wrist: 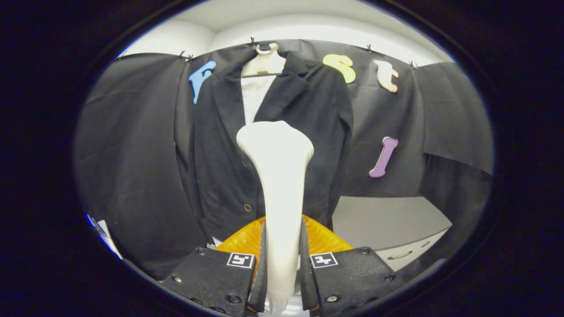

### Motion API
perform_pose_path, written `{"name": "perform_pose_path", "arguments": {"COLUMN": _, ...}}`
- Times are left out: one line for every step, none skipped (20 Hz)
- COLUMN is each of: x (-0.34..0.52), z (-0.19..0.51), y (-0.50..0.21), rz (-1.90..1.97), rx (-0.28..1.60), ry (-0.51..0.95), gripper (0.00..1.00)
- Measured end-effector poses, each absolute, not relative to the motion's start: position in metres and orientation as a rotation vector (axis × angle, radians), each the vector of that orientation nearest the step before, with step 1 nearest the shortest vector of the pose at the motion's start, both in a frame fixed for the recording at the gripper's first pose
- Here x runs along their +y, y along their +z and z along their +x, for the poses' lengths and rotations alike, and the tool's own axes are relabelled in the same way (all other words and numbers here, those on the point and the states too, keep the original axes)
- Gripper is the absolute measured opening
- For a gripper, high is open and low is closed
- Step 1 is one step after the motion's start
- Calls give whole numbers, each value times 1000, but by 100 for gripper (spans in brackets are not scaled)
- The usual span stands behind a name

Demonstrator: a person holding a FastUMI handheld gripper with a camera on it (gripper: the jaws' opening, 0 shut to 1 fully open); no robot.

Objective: Iron the clothes twice with a garment steamer, once on the left side and once on the right side.

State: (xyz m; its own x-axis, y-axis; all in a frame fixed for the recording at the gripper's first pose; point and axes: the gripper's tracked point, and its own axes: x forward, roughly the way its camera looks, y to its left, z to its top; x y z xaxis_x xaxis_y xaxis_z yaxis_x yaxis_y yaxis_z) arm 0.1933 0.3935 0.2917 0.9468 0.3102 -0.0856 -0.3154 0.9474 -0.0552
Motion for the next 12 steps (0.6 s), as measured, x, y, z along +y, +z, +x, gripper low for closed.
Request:
{"name": "perform_pose_path", "arguments": {"x": 402, "z": 192, "y": 306, "rz": -68, "rx": 58, "ry": 327, "gripper": 33}}
{"name": "perform_pose_path", "arguments": {"x": 410, "z": 190, "y": 319, "rz": -67, "rx": 39, "ry": 335, "gripper": 33}}
{"name": "perform_pose_path", "arguments": {"x": 419, "z": 189, "y": 332, "rz": -68, "rx": 19, "ry": 345, "gripper": 33}}
{"name": "perform_pose_path", "arguments": {"x": 432, "z": 187, "y": 347, "rz": -67, "rx": 0, "ry": 356, "gripper": 34}}
{"name": "perform_pose_path", "arguments": {"x": 441, "z": 187, "y": 357, "rz": -71, "rx": -17, "ry": 366, "gripper": 34}}
{"name": "perform_pose_path", "arguments": {"x": 452, "z": 186, "y": 369, "rz": -77, "rx": -37, "ry": 374, "gripper": 34}}
{"name": "perform_pose_path", "arguments": {"x": 460, "z": 187, "y": 377, "rz": -84, "rx": -51, "ry": 379, "gripper": 34}}
{"name": "perform_pose_path", "arguments": {"x": 471, "z": 188, "y": 386, "rz": -90, "rx": -66, "ry": 386, "gripper": 33}}
{"name": "perform_pose_path", "arguments": {"x": 481, "z": 190, "y": 393, "rz": -99, "rx": -72, "ry": 391, "gripper": 33}}
{"name": "perform_pose_path", "arguments": {"x": 491, "z": 192, "y": 399, "rz": -106, "rx": -78, "ry": 394, "gripper": 33}}
{"name": "perform_pose_path", "arguments": {"x": 499, "z": 195, "y": 404, "rz": -113, "rx": -80, "ry": 392, "gripper": 33}}
{"name": "perform_pose_path", "arguments": {"x": 508, "z": 198, "y": 410, "rz": -120, "rx": -86, "ry": 388, "gripper": 33}}
